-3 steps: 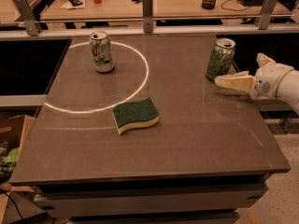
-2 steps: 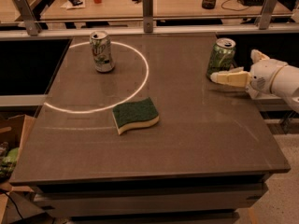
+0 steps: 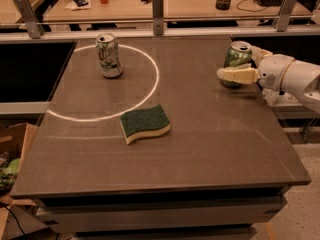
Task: Move green can near sponge
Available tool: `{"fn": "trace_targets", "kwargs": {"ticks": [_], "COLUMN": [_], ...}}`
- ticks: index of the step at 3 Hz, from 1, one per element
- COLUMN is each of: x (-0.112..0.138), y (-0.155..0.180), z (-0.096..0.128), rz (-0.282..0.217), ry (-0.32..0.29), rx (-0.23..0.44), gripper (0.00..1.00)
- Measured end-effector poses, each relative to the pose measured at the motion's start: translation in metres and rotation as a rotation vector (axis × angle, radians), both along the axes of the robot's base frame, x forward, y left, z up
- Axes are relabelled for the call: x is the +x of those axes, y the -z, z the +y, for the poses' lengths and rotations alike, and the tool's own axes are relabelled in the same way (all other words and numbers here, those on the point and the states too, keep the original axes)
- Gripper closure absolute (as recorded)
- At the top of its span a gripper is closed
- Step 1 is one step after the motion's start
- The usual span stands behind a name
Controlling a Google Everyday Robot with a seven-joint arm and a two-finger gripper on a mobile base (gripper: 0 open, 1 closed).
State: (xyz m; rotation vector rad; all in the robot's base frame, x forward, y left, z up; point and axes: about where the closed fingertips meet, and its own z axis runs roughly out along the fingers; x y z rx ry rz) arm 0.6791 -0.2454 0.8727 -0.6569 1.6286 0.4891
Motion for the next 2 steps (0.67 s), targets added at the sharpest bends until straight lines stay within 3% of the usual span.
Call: {"fn": "trace_targets", "kwargs": {"ticks": [2], "x": [0.0037], "y": [-0.0021], "z": [0.0119], "rz": [0.001], "ry": [-0.072], "rx": [-0.006], "gripper": [0.64]}}
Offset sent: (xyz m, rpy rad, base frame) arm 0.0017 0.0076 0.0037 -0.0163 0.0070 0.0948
